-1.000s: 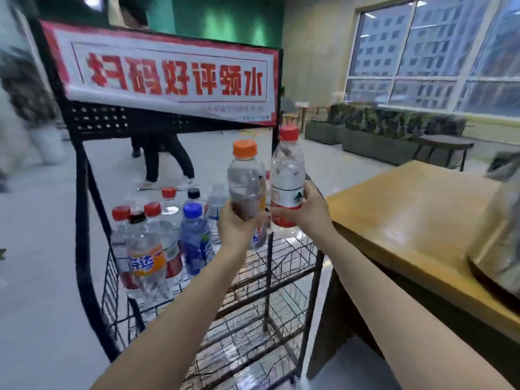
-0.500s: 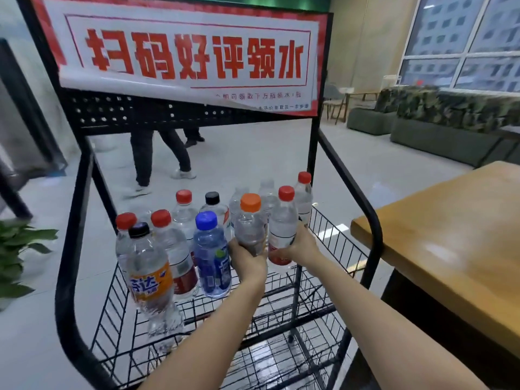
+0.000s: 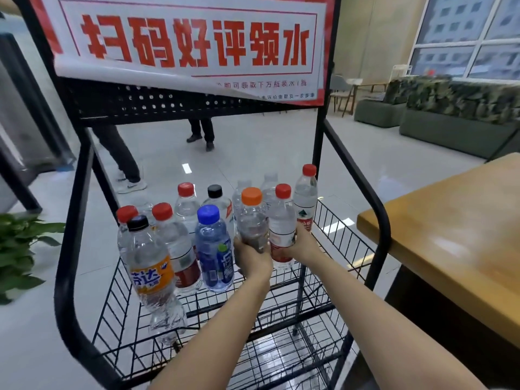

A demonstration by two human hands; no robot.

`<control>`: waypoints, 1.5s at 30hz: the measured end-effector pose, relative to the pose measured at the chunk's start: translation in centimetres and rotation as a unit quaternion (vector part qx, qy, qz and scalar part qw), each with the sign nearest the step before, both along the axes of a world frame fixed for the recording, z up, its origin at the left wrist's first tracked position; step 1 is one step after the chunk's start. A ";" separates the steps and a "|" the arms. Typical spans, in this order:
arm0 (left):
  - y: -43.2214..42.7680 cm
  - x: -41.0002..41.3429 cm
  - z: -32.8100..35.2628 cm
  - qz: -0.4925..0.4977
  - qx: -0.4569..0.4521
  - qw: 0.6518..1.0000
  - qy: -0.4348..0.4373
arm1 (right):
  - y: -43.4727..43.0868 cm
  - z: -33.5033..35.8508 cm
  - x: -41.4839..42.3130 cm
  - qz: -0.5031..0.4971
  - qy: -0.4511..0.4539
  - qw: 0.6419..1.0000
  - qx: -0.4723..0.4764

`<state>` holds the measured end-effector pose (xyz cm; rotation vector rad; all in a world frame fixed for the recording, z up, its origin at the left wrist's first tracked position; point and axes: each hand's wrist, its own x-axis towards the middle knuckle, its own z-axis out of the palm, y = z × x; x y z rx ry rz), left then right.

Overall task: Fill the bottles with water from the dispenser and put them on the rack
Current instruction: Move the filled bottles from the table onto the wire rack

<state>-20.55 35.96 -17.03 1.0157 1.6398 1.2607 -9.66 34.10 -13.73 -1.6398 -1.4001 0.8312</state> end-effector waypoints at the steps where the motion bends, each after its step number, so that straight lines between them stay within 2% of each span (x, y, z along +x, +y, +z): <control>1: 0.2 0.1 -0.3 -0.003 -0.015 1.000 -0.003 | -0.1 0.1 0.1 -0.003 0.000 1.000 -0.006; 6: -0.7 0.3 0.5 -0.022 -0.057 0.997 -0.036 | -0.8 0.9 0.5 -0.017 -0.020 0.999 -0.037; 10: -2.3 0.8 2.1 -0.038 -0.074 0.996 -0.029 | -2.8 2.1 0.4 -0.021 -0.043 0.999 0.007; 15: -6.1 1.4 4.9 -0.050 -0.019 0.999 -0.002 | -8.5 5.0 0.3 -0.033 -0.076 0.992 0.096; 19: -11.9 2.6 8.5 -0.125 0.067 0.986 -0.089 | -15.6 6.9 1.3 -0.075 -0.094 0.981 0.150; 23: -21.1 4.9 10.7 -0.213 0.131 0.959 -0.133 | -25.1 7.4 3.3 -0.144 -0.103 0.964 0.200; 27: -30.9 8.7 11.4 -0.331 0.153 0.916 -0.169 | -36.2 7.4 6.0 -0.241 -0.125 0.937 0.220; 31: -40.4 13.5 12.3 -0.455 0.153 0.855 -0.193 | -46.6 7.7 9.8 -0.330 -0.151 0.900 0.239; 36: -48.7 19.7 13.5 -0.567 0.159 0.789 -0.176 | -54.9 8.0 15.6 -0.433 -0.144 0.854 0.251; 40: -50.7 26.1 14.5 -0.604 0.144 0.766 -0.169 | -57.7 8.4 21.3 -0.494 -0.137 0.823 0.246; 45: -50.2 35.6 16.0 -0.619 0.147 0.764 -0.107 | -59.4 8.8 29.9 -0.600 -0.163 0.745 0.242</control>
